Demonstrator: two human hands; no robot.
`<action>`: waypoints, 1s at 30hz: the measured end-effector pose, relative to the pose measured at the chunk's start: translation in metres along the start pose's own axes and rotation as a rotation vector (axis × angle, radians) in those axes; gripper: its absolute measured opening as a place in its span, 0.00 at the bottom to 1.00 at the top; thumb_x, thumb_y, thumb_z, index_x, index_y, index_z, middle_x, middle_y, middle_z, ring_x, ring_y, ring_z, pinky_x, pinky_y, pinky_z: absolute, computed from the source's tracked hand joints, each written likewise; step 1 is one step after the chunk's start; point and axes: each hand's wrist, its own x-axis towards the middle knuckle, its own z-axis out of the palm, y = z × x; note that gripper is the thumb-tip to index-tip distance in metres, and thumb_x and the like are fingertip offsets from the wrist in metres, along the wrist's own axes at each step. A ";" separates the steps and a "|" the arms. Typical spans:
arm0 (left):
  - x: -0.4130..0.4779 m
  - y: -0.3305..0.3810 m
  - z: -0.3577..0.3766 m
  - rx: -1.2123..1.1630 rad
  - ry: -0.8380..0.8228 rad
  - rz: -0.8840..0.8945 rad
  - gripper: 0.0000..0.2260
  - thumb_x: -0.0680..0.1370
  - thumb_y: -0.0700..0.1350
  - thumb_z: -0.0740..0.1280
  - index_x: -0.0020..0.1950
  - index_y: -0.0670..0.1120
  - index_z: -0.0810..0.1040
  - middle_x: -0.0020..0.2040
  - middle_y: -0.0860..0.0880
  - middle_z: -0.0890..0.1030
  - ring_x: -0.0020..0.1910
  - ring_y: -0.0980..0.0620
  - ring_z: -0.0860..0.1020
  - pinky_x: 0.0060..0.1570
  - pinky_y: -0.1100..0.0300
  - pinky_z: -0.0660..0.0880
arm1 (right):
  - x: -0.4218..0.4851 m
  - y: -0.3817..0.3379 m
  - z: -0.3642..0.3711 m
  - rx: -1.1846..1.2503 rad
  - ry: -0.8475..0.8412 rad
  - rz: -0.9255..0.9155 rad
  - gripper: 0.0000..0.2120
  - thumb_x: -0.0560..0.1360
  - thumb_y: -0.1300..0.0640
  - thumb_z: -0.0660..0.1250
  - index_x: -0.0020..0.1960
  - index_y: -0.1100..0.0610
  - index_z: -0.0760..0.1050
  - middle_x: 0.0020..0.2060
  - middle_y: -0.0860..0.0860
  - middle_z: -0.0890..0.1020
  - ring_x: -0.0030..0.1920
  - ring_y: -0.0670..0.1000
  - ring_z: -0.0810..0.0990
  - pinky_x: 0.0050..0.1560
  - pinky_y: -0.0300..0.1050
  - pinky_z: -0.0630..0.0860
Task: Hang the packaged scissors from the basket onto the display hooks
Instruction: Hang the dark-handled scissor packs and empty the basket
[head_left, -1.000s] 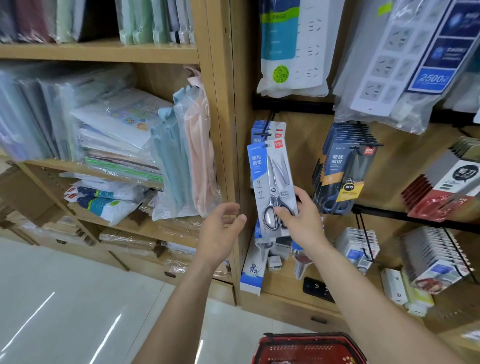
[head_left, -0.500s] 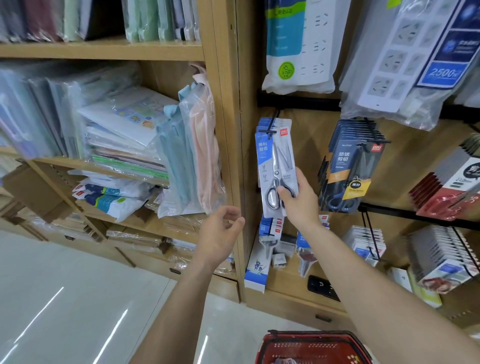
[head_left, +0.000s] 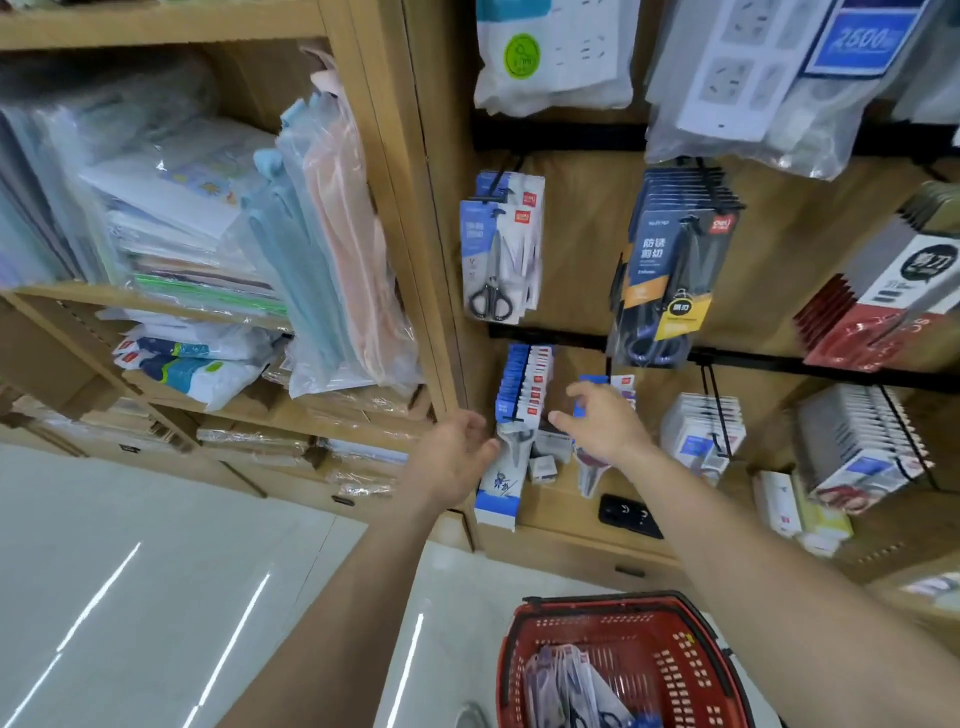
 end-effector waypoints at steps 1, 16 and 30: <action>0.000 -0.001 0.012 0.036 -0.039 -0.019 0.19 0.82 0.51 0.68 0.72 0.47 0.74 0.64 0.49 0.81 0.59 0.48 0.80 0.60 0.54 0.76 | -0.008 0.018 0.004 -0.020 -0.059 0.019 0.27 0.79 0.44 0.70 0.73 0.56 0.73 0.68 0.56 0.76 0.65 0.56 0.78 0.63 0.53 0.76; -0.088 -0.092 0.265 0.372 -0.537 -0.342 0.26 0.81 0.63 0.63 0.72 0.48 0.73 0.67 0.46 0.79 0.65 0.43 0.79 0.64 0.49 0.76 | -0.120 0.284 0.095 -0.272 -0.542 0.240 0.13 0.78 0.47 0.69 0.58 0.54 0.81 0.57 0.56 0.83 0.58 0.59 0.82 0.59 0.52 0.79; -0.019 -0.342 0.579 0.238 -0.544 -0.406 0.34 0.79 0.59 0.69 0.80 0.49 0.63 0.76 0.43 0.71 0.70 0.40 0.74 0.69 0.43 0.74 | -0.043 0.553 0.421 -0.161 -0.545 0.466 0.30 0.77 0.45 0.72 0.75 0.56 0.70 0.68 0.57 0.79 0.64 0.59 0.80 0.61 0.50 0.76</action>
